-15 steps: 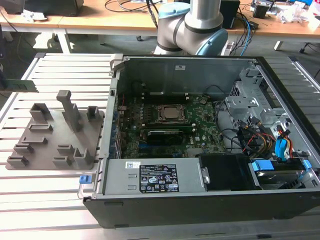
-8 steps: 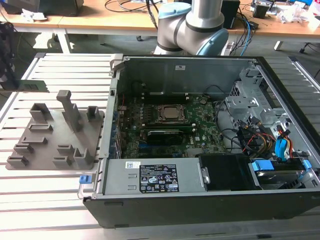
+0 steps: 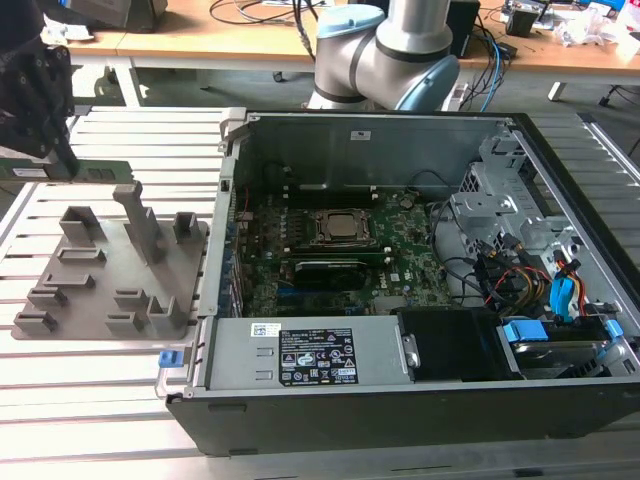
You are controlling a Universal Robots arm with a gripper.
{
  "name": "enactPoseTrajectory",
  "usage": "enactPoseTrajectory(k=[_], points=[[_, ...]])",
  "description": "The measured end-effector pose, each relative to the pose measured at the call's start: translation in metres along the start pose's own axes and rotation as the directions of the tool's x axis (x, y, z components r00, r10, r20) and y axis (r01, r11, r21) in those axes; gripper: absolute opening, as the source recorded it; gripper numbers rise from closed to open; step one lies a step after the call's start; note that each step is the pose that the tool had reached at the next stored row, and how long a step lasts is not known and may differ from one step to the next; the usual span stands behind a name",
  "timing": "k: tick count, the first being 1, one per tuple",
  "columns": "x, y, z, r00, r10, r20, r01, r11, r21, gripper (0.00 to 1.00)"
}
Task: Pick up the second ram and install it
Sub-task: 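Pick up the second ram and move it above second insertion slot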
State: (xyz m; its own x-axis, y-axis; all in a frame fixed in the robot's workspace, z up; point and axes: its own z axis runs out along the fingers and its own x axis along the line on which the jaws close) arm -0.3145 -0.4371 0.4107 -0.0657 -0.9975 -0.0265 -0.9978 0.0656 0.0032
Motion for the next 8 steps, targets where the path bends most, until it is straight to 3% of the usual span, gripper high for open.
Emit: enactPoseTrajectory(k=[8], points=[[-0.0014, -0.0210, 0.0001, 1.0000, 0.000, -0.0006, 0.000, 1.0000, 0.0000, 0.14]])
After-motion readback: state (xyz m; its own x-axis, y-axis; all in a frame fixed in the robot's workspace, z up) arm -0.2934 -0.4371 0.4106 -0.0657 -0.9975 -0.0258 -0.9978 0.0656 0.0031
